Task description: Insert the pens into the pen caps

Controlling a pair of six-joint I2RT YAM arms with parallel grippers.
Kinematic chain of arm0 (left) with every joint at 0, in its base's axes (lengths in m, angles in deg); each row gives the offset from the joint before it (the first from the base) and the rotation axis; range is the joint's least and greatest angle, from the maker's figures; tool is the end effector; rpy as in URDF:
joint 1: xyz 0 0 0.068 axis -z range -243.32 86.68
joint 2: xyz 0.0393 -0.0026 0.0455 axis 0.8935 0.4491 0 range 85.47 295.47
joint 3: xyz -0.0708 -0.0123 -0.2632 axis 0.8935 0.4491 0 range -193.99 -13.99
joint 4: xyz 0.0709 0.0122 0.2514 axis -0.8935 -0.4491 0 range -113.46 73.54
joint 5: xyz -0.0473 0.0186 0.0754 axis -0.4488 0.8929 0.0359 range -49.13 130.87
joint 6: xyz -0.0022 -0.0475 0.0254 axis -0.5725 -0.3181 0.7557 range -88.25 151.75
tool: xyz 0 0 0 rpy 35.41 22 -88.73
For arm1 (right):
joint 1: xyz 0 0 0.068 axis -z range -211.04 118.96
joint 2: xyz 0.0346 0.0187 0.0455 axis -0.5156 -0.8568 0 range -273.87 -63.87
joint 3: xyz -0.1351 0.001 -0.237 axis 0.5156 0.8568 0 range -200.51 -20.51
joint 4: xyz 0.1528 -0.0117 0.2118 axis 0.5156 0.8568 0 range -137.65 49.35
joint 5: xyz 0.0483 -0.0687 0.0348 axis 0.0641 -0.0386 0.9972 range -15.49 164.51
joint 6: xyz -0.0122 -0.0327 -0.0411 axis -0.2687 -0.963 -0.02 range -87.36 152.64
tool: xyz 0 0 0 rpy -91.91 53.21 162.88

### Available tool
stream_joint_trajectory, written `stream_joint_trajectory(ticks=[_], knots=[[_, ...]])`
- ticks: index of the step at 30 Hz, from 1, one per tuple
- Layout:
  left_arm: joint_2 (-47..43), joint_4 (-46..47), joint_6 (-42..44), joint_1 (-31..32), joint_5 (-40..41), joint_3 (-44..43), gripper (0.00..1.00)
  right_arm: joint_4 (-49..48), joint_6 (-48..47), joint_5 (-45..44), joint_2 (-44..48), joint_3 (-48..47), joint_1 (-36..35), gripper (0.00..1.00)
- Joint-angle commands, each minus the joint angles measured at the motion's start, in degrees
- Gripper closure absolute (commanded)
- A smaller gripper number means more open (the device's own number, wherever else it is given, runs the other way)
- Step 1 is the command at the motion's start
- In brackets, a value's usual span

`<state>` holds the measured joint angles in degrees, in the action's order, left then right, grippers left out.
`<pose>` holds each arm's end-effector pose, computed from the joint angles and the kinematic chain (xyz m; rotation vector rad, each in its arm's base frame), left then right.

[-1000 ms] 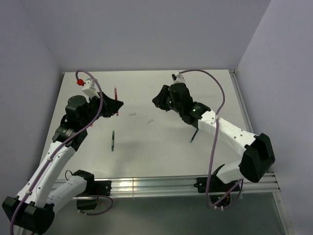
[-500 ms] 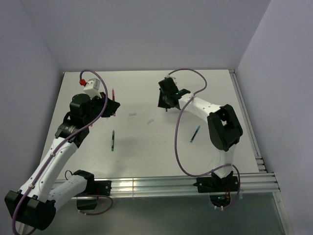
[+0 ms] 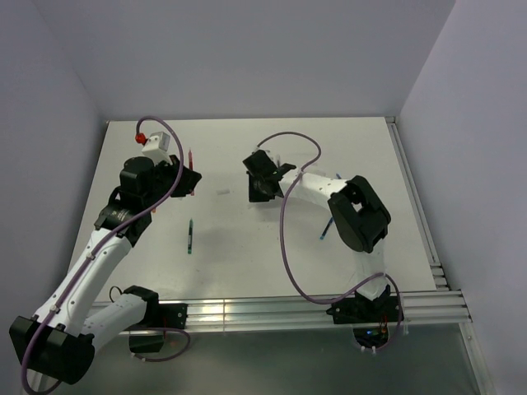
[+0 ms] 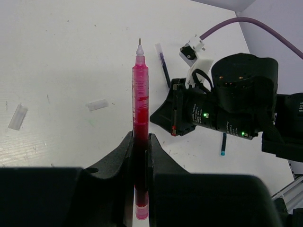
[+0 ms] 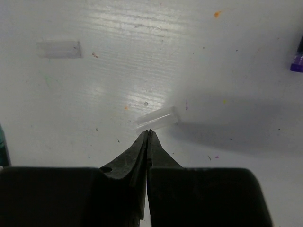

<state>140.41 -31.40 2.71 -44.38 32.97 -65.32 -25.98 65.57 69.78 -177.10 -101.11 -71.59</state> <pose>0.2067 -0.0760 0.3393 -0.0752 1.9515 -0.6935 0.3262 0.2750 0.1856 -0.1363 2.5610 0.4091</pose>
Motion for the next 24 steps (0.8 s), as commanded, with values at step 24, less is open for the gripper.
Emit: stream_joint_trajectory(ticks=[24], knots=[[-0.53, 0.26, 1.70, -0.22, 1.31, -0.44, 1.00, 1.00, 1.97, -4.32, -3.14, 0.09, 0.13, 1.00]])
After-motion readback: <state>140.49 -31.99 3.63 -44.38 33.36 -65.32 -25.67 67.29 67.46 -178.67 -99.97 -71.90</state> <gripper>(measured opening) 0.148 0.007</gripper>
